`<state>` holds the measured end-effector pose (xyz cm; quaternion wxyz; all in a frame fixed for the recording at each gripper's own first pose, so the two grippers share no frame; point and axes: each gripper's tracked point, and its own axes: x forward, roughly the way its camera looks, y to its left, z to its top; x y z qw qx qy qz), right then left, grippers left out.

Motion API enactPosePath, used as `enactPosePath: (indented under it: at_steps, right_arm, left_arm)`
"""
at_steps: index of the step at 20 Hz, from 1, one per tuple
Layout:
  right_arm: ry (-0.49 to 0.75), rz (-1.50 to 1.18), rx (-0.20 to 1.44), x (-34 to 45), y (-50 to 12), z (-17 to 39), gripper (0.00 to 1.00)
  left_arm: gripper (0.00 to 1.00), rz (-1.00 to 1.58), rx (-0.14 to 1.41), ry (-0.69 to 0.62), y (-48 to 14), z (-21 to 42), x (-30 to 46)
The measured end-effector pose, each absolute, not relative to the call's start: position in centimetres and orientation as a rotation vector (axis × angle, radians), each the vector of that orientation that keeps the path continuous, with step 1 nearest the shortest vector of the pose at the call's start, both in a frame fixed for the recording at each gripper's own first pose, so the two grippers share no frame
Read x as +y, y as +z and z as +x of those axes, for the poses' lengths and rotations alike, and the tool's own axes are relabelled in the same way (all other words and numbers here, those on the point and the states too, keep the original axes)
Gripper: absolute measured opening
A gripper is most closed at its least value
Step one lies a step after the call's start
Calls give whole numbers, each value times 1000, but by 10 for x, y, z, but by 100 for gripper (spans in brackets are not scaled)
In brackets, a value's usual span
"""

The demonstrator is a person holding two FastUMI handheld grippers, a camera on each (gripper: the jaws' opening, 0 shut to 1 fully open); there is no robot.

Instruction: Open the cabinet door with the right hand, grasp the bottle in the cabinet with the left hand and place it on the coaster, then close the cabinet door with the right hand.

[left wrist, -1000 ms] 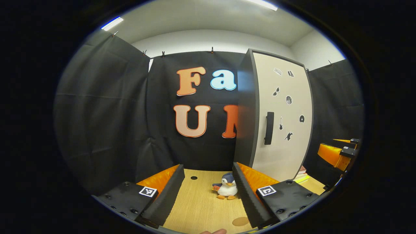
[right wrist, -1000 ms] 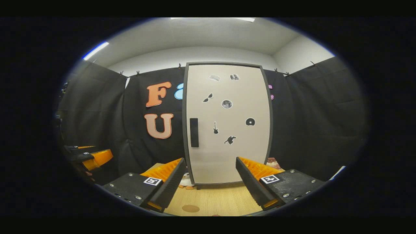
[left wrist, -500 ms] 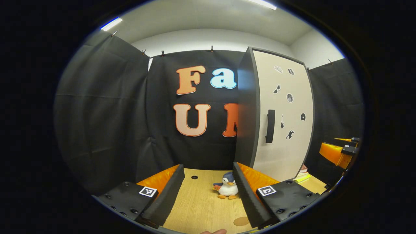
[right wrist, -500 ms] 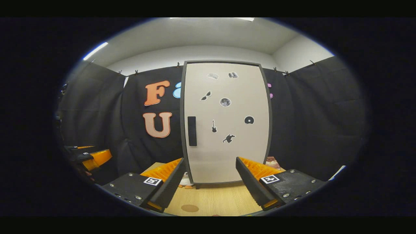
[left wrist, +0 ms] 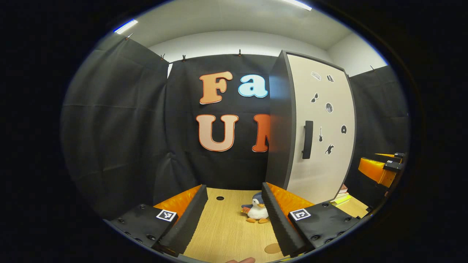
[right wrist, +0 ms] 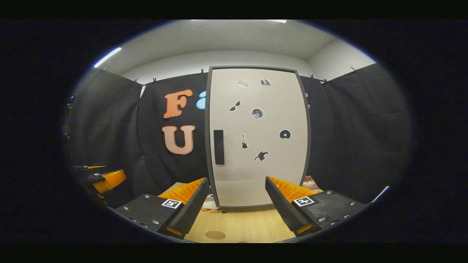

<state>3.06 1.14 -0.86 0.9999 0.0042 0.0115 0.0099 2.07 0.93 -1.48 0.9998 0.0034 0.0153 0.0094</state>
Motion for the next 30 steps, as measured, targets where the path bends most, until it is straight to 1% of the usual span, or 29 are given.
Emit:
enactPosePath:
  at_steps: [2, 3, 4, 6, 8, 11, 13, 14, 17, 19, 20, 22, 23, 24, 25, 27, 28, 30]
  right_arm:
    - [24, 9, 22, 14, -7, 38, 95]
    - [29, 9, 21, 17, -5, 42, 95]
    - [35, 7, 19, 20, -4, 47, 95]
    - [47, 1, 12, 26, 3, 60, 95]
    - [62, -5, 3, 35, 10, 73, 95]
    - [76, -18, -17, 45, 23, 101, 95]
    - [81, -21, -17, 51, 25, 122, 95]
    - [86, -22, -15, 54, 26, 133, 95]
    - [93, -30, -19, 63, 31, 164, 95]
    - [86, -32, -15, 65, 31, 185, 95]
    - [86, -30, -13, 67, 30, 195, 95]
    - [89, -26, -13, 72, 29, 212, 95]
    - [85, -27, -12, 73, 27, 221, 95]
    - [80, -29, -8, 73, 26, 230, 95]
    - [75, -33, -6, 73, 23, 238, 95]
    - [58, -31, -1, 72, 20, 252, 95]
    - [53, -26, -2, 72, 18, 258, 95]
    - [42, -21, -10, 70, 17, 265, 95]
  left_arm:
    - [94, 5, 33, 20, -15, 23, 12]
    - [99, 4, 34, 21, -17, 24, 14]
    - [95, 4, 34, 23, -16, 25, 15]
    - [97, 5, 37, 27, -17, 28, 19]
    - [95, 4, 40, 33, -19, 31, 22]
    - [95, -4, 53, 46, -25, 35, 32]
    - [97, -8, 63, 57, -29, 39, 40]
    - [95, -10, 66, 66, -31, 41, 45]
    - [94, -13, 84, 89, -39, 48, 60]
    - [94, -18, 99, 107, -46, 54, 71]
    - [97, -21, 104, 118, -48, 56, 78]
    - [95, -23, 117, 138, -54, 60, 93]
    - [97, -25, 123, 152, -58, 63, 102]
    - [94, -28, 132, 164, -60, 64, 109]
    - [97, -32, 141, 174, -65, 66, 117]
    - [97, -33, 157, 200, -71, 68, 132]
    - [99, -34, 160, 210, -73, 67, 139]
    - [97, -28, 173, 231, -79, 69, 151]
